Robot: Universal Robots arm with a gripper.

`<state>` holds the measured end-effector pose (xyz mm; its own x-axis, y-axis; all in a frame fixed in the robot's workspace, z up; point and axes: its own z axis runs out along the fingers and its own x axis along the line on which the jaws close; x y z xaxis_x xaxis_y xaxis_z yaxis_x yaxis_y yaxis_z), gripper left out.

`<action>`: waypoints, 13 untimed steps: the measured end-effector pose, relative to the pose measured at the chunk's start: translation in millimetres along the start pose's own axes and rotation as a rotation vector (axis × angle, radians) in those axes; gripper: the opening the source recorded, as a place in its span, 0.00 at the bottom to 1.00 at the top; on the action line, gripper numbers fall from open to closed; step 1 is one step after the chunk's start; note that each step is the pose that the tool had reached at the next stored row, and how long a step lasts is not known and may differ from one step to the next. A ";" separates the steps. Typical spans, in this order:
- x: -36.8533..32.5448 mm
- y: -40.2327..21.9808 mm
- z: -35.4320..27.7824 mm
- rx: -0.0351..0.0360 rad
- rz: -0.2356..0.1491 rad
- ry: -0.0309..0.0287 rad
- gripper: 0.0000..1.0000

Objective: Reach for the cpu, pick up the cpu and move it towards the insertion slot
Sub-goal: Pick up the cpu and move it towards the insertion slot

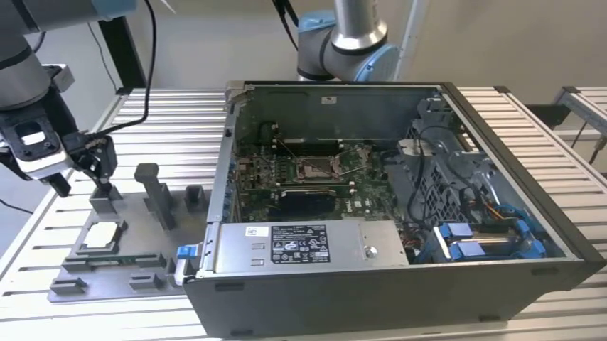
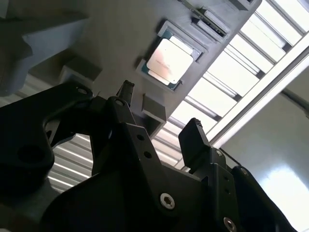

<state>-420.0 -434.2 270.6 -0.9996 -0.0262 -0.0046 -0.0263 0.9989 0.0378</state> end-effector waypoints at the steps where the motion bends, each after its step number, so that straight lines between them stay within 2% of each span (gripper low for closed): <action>1: 0.1 0.0 1.0 0.0000 0.000 0.0000 1.00; 7: 0.4 -0.4 8.8 -0.0001 0.000 0.0001 1.00; 13: 0.5 -3.6 18.4 -0.0001 0.000 0.0011 1.00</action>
<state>-420.3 -437.1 252.1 -0.9996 -0.0263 -0.0035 -0.0264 0.9989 0.0378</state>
